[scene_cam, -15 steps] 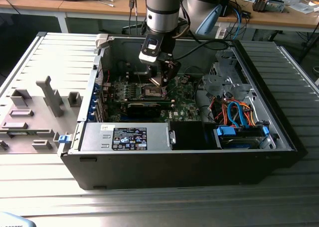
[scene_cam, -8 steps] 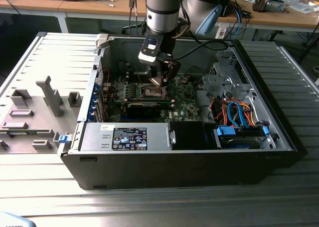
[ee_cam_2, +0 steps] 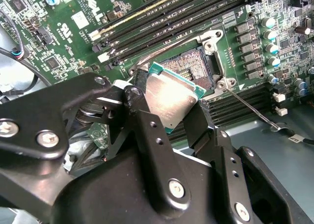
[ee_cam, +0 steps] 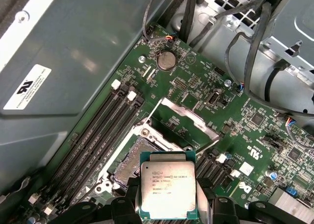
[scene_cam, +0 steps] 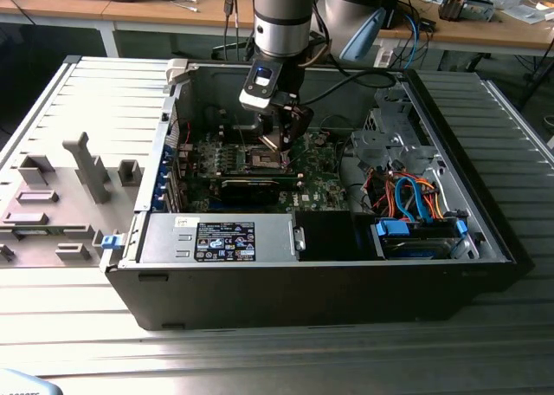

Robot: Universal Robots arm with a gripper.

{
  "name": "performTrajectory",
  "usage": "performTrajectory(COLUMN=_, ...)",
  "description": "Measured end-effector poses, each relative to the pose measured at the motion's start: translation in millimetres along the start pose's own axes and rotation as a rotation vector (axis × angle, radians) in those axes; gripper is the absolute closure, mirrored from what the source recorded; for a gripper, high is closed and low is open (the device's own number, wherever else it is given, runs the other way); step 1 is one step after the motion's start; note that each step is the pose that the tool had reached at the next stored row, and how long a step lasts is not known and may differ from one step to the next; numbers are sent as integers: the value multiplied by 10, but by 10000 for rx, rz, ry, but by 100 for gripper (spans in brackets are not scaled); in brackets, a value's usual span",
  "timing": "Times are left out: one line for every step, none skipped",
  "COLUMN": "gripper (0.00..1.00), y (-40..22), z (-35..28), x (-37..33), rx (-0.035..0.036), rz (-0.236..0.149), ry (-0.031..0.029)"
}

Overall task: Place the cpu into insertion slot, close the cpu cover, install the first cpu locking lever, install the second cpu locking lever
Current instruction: 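Place the cpu into insertion slot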

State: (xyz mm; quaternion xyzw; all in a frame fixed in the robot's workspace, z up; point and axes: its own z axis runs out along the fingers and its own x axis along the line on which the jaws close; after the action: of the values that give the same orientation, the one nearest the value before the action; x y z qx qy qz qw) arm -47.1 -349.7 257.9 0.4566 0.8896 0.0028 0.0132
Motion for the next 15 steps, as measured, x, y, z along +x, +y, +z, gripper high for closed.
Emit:
performTrajectory(gripper=45, y=0, z=0, x=0, rx=0, rz=17, ry=0)
performTrajectory(gripper=45, y=0, z=1, x=0, rx=1, rz=36, ry=-1)
performTrajectory(gripper=45, y=0, z=1, x=0, rx=1, rz=57, ry=-1)
performTrajectory(gripper=45, y=0, z=1, x=0, rx=2, rz=77, ry=-2)
performTrajectory(gripper=45, y=0, z=2, x=0, rx=2, rz=96, ry=-2)
performTrajectory(gripper=45, y=0, z=2, x=0, rx=2, rz=124, ry=-2)
performTrajectory(gripper=45, y=0, z=2, x=0, rx=4, rz=179, ry=-3)
performTrajectory(gripper=45, y=0, z=3, x=0, rx=4, rz=198, ry=-4)
performTrajectory(gripper=45, y=0, z=3, x=0, rx=4, rz=206, ry=-4)
performTrajectory(gripper=45, y=-1, z=3, x=1, rx=5, rz=213, ry=-4)
performTrajectory(gripper=45, y=-2, z=3, x=1, rx=5, rz=218, ry=-4)
performTrajectory(gripper=45, y=-3, z=3, x=2, rx=4, rz=223, ry=-4)
performTrajectory(gripper=45, y=-5, z=4, x=4, rx=4, rz=230, ry=-4)
performTrajectory(gripper=45, y=-6, z=4, x=5, rx=4, rz=234, ry=-4)
performTrajectory(gripper=45, y=-10, z=5, x=7, rx=5, rz=244, ry=-4)
